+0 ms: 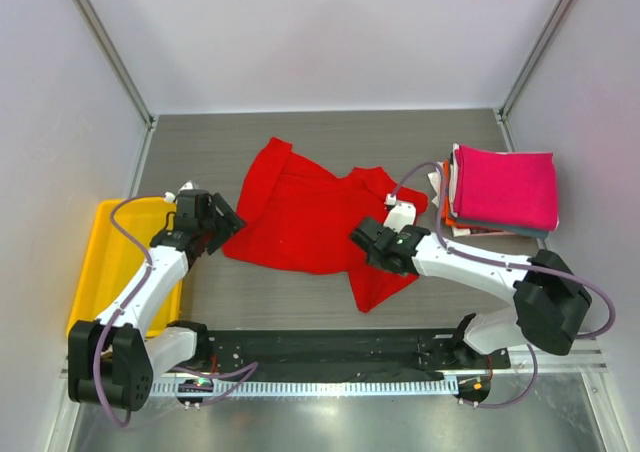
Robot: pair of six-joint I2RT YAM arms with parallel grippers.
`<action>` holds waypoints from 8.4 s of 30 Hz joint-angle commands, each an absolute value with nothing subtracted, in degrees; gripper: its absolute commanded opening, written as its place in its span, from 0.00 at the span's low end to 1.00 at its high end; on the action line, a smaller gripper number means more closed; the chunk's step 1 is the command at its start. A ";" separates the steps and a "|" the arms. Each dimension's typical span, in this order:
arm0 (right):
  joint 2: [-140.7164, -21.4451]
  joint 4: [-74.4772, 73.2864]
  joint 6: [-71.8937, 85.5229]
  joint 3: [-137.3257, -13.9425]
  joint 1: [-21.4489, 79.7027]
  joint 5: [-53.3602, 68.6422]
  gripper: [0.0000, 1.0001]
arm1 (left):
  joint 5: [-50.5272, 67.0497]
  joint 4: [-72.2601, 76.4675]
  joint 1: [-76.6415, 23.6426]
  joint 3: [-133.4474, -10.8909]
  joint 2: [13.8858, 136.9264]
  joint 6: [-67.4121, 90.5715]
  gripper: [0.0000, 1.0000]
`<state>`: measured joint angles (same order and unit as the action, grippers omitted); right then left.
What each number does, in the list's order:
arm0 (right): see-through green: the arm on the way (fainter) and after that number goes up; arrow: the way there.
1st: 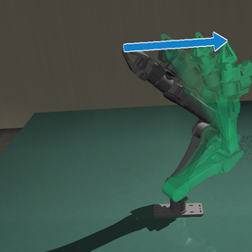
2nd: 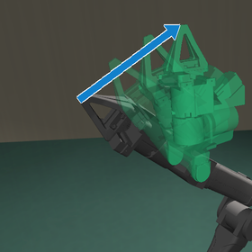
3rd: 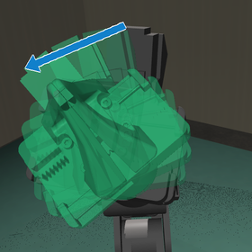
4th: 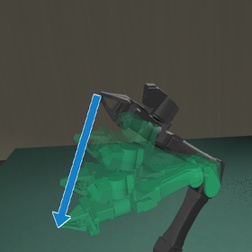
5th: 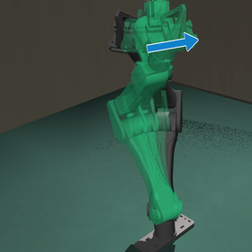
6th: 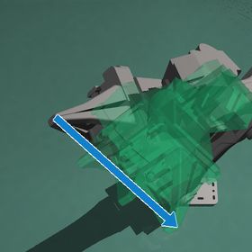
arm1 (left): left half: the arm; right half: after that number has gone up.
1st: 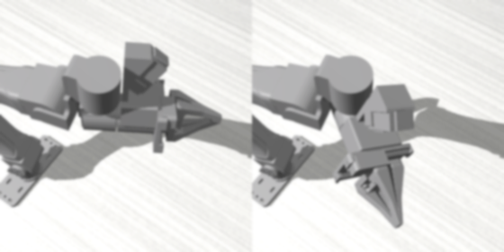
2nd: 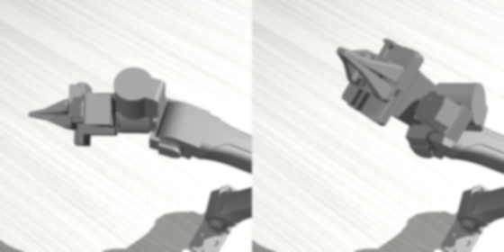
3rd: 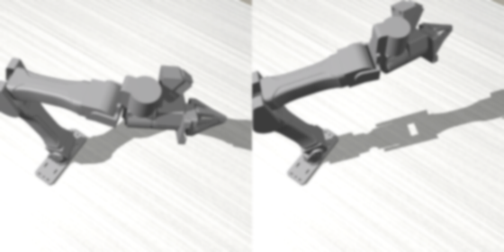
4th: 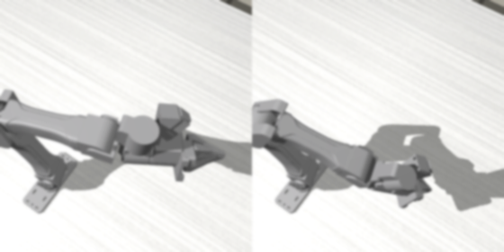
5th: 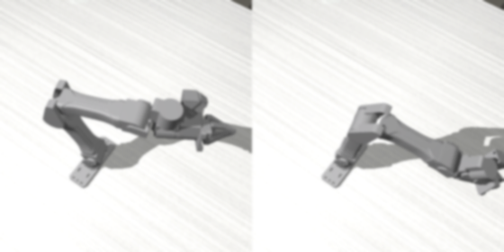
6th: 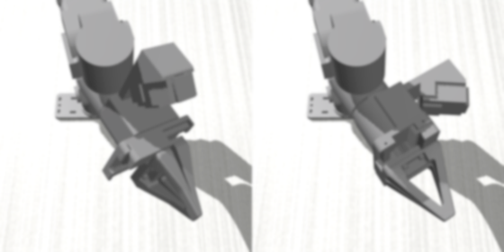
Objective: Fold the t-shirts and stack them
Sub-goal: Flatten the tshirt out
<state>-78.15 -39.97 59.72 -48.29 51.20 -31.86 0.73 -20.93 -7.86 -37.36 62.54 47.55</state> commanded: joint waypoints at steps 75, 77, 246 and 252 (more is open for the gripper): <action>-46.85 -43.95 63.10 -33.49 47.37 -29.97 0.01 | -20.29 -32.87 -21.27 -65.57 103.18 35.33 0.35; -47.02 -44.03 63.54 -33.49 47.29 -30.76 0.01 | -22.05 -33.22 -21.01 -65.22 103.01 36.12 0.24; -113.03 -3.52 32.61 -57.22 21.01 4.48 0.01 | -13.53 -24.79 -4.75 -46.49 81.30 48.69 0.39; -112.85 -3.43 32.52 -57.22 21.01 4.66 0.01 | -16.25 -25.31 -4.75 -47.11 81.21 48.25 0.36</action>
